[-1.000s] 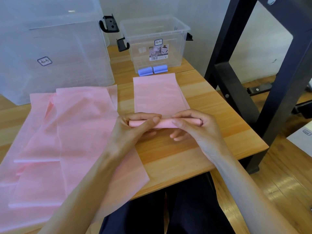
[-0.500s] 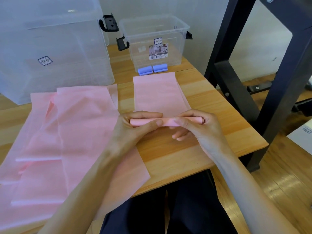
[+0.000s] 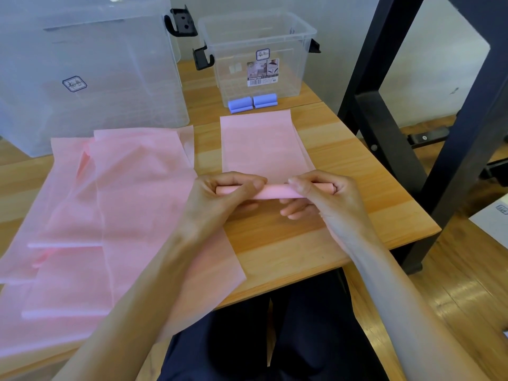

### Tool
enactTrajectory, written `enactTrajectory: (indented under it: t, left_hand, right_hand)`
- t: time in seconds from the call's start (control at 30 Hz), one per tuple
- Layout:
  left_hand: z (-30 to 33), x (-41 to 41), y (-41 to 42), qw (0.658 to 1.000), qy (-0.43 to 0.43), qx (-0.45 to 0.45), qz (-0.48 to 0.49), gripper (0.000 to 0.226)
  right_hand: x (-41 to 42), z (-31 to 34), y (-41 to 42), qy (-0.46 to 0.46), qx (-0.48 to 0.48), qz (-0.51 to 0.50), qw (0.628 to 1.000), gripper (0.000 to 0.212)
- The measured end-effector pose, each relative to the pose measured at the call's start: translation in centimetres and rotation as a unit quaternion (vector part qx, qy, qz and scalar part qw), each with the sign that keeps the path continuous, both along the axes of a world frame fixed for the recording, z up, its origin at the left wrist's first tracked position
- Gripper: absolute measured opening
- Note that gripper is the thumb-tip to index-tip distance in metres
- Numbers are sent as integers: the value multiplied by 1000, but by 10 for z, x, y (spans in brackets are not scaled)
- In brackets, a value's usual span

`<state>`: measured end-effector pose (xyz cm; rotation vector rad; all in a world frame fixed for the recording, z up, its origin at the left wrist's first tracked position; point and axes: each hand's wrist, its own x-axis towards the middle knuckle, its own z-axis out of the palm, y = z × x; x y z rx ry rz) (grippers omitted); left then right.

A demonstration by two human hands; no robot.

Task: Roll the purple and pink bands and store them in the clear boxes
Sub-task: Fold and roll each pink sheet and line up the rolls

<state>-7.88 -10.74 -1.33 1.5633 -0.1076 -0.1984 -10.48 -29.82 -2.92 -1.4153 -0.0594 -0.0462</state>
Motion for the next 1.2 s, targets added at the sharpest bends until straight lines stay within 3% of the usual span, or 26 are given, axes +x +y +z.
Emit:
enactTrajectory:
  t: [0.13,0.3,0.47,0.63,0.8,1.03,1.2]
  left_hand:
    - [1,0,2,1000,3,-6,1,20]
    - [0,0,2,1000,-26,13,-10,17]
    - [-1,0,2,1000,-2,-15,6,18]
    - [1,-1,2,999,-30,23,-19,20]
    - [0,0,2,1000,5,-17,8,15]
    - [1,-2,3,999,-31,30,-18,19]
    - [-1,-1,3,1000,15,-2,7,15]
  right_hand:
    - [-1,0,-1,-13,-11,12,1000,26]
    - [-1,0,-1,-1,-18,9,1000,24]
    - [0,1,0,-12,-25,20,999,24]
    - [-1,-1,-1,-2,-20,6,1000,23]
    - [0,0,0,-9,-21,20,1000,27]
    - [-1,-1,-1,-1,-23,5,1000,24]
    - [-1,-1,-1,-13,-29,21,999,25]
